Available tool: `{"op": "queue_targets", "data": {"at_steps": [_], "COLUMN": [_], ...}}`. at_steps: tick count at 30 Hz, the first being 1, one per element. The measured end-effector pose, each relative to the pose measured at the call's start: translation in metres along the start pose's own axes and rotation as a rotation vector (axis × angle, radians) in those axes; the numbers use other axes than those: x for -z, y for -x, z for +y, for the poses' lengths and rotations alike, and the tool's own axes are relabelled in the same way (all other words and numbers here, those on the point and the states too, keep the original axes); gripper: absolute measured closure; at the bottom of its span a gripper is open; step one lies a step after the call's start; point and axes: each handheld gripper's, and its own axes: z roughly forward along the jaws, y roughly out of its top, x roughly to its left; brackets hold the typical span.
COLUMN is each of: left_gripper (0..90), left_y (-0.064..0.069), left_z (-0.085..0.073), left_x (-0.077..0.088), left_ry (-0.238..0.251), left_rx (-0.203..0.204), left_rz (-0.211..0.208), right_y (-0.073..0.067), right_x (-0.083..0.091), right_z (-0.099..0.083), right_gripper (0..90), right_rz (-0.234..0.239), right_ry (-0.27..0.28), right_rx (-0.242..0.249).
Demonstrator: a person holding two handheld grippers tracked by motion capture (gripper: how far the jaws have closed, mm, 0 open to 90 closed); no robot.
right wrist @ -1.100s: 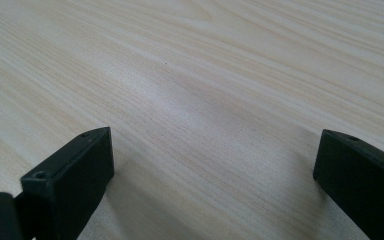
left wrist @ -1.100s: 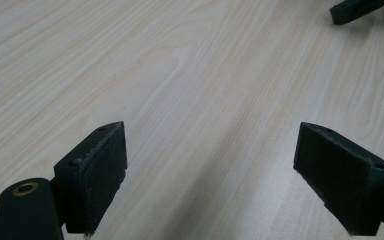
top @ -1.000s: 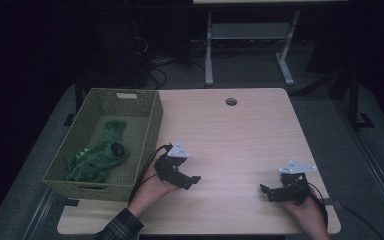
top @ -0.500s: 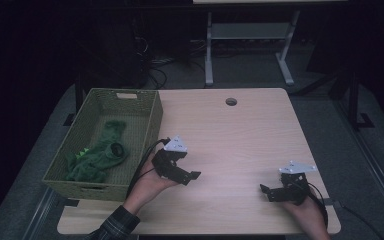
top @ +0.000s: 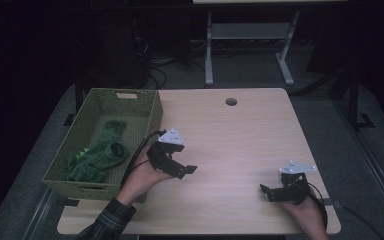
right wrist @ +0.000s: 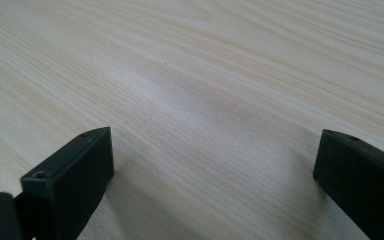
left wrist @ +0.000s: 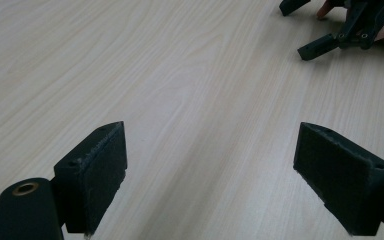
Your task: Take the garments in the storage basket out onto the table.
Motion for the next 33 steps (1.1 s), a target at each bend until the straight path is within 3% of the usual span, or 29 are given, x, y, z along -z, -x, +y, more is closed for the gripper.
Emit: {"op": "queue_targets", "data": {"at_steps": [10,33], "left_gripper": [13.7,14.5], "left_y": [-0.01,-0.04], "left_z": [0.002,-0.02], "left_x": [0.021,0.073], "left_ry": [-0.017,-0.005], "left_rx": [-0.027,0.035], "left_rz": [0.023,0.095], "right_y": [0.0,0.0], "right_x": [0.0,0.0], "right_z": [0.0,0.0], "right_gripper": [2.7,2.7], "right_rz": [0.0,0.0], "right_ry": [0.001,0.0], "right_rx": [0.001,0.001]}}
